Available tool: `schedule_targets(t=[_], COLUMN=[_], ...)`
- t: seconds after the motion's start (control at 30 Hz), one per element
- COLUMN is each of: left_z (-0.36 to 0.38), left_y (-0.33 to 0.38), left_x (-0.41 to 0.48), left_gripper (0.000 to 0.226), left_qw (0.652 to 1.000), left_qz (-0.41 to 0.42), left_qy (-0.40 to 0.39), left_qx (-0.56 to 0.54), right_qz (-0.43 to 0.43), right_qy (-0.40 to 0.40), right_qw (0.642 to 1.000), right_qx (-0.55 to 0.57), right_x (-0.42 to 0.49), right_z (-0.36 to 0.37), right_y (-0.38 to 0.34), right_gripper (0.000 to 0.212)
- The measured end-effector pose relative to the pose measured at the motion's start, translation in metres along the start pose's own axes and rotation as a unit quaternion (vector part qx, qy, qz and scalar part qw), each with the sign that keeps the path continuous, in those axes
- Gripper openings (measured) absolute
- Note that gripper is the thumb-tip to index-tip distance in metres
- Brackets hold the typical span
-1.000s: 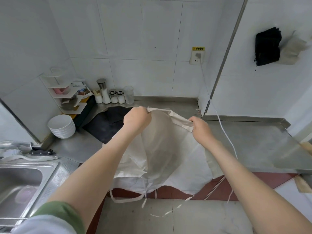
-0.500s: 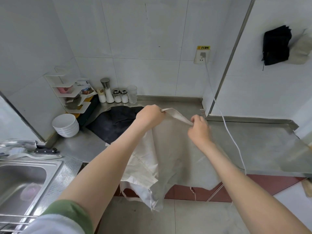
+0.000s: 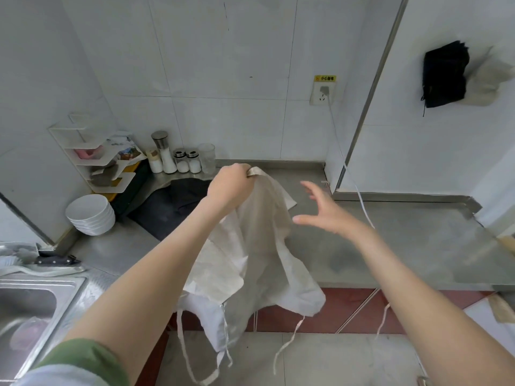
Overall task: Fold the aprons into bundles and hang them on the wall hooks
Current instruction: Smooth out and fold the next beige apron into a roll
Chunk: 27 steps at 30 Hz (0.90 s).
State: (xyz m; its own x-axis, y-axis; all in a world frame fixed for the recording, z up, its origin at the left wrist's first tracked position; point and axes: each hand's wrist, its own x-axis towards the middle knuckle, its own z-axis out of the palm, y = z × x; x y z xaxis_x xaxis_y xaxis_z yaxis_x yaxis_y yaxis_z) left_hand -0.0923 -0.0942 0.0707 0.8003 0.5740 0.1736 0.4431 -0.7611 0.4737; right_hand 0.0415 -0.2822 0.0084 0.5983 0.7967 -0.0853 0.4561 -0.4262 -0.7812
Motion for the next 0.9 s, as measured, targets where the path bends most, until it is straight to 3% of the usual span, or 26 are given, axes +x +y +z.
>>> schedule_targets(t=[0.03, 0.1, 0.13, 0.23, 0.33, 0.47, 0.57, 0.63, 0.67, 0.7, 0.77, 0.8, 0.9], left_z=[0.001, 0.003, 0.003, -0.002, -0.004, -0.004, -0.015, -0.021, -0.019, -0.01, 0.013, 0.022, 0.024], left_y=[0.004, 0.01, 0.011, 0.005, -0.009, -0.026, -0.029, -0.028, -0.031, -0.036, -0.053, -0.063, -0.071], left_x=[0.0, 0.0, -0.001, -0.001, -0.001, -0.001, 0.003, 0.005, 0.007, 0.008, 0.001, -0.004, -0.002], left_gripper=[0.035, 0.035, 0.035, 0.036, 0.038, 0.038, 0.028, 0.016, 0.019, 0.025, 0.031, 0.03, 0.024], left_qw=[1.0, 0.995, 0.993, 0.992, 0.994, 0.999, 0.991, 0.971, 0.977, 0.989, 0.966, 0.951, 0.962], left_qz=[0.021, 0.067, 0.084, 0.097, 0.085, 0.031, -0.006, -0.003, -0.01, -0.023, -0.065, -0.079, -0.074], left_qy=[-0.023, -0.067, -0.079, -0.079, -0.071, -0.023, 0.133, 0.238, 0.212, 0.112, -0.135, -0.192, -0.16], left_qx=[-0.007, -0.011, -0.013, -0.027, -0.027, 0.002, 0.0, -0.024, 0.011, 0.089, 0.21, 0.23, 0.208], right_qz=[-0.009, -0.008, -0.004, 0.037, 0.075, 0.059, -0.038, -0.117, -0.127, -0.097, 0.031, 0.08, 0.125], right_qy=[-0.007, 0.012, 0.019, 0.02, 0.03, 0.014, 0.143, 0.256, 0.275, 0.243, 0.08, 0.032, 0.071], right_qw=[1.0, 1.0, 1.0, 0.998, 0.997, 0.993, 0.986, 0.959, 0.953, 0.962, 0.947, 0.934, 0.953], right_qx=[-0.008, -0.009, -0.017, -0.043, -0.005, 0.097, 0.079, 0.035, 0.001, -0.075, -0.309, -0.347, -0.268], right_x=[0.003, 0.014, 0.019, 0.028, 0.026, 0.014, 0.012, 0.009, 0.01, 0.01, 0.005, 0.005, 0.009], right_z=[0.008, 0.021, 0.024, 0.029, 0.028, 0.02, -0.002, -0.019, -0.024, -0.027, -0.016, -0.01, -0.005], right_y=[-0.005, -0.006, -0.002, 0.009, 0.029, 0.025, -0.009, -0.034, -0.036, -0.035, -0.007, 0.012, 0.048], right_gripper=[0.09, 0.092, 0.079, 0.01, 0.025, 0.037, 0.04, 0.047, 0.048, 0.046, 0.039, 0.04, 0.043])
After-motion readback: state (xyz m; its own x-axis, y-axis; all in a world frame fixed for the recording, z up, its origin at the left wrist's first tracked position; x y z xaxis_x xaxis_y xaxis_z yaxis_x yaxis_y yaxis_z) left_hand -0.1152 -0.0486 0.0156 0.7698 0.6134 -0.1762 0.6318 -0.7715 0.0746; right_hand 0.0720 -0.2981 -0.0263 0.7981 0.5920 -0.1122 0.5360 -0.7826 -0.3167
